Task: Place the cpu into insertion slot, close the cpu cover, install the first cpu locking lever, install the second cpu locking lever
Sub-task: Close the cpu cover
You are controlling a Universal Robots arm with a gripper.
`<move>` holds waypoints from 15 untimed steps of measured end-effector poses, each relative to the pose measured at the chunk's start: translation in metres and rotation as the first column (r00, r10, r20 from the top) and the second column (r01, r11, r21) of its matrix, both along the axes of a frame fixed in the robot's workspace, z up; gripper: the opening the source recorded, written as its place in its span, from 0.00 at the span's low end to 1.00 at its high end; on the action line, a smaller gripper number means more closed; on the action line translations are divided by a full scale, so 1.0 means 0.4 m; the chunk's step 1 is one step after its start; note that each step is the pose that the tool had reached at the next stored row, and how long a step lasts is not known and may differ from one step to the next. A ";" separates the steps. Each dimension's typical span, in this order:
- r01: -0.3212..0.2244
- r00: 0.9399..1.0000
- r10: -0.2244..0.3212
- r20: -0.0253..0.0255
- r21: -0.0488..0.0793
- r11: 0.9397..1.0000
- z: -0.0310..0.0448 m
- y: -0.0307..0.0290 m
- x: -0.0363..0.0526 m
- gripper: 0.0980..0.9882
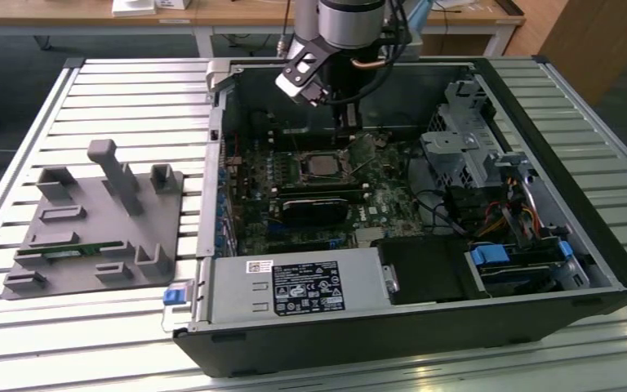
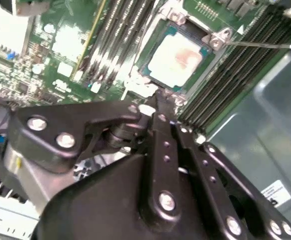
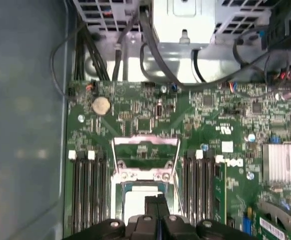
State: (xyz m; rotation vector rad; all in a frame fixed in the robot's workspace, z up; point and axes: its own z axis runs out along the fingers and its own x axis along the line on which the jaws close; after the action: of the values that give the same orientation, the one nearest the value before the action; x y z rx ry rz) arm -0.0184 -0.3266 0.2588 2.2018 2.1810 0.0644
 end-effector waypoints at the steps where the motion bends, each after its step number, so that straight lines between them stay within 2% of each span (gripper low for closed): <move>1: -0.004 1.000 0.004 0.000 0.000 1.000 0.002 0.000 0.000 0.01; 5: -0.027 1.000 0.027 0.000 0.000 1.000 0.010 0.000 0.001 0.01; 11: -0.033 0.999 0.033 -0.004 0.000 0.999 0.008 0.000 0.054 0.01; 15: -0.039 0.999 0.039 -0.004 0.000 0.999 0.006 0.003 0.066 0.01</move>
State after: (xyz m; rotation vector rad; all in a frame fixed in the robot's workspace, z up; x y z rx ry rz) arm 0.0079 -0.3254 0.2614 2.1618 2.2255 0.0618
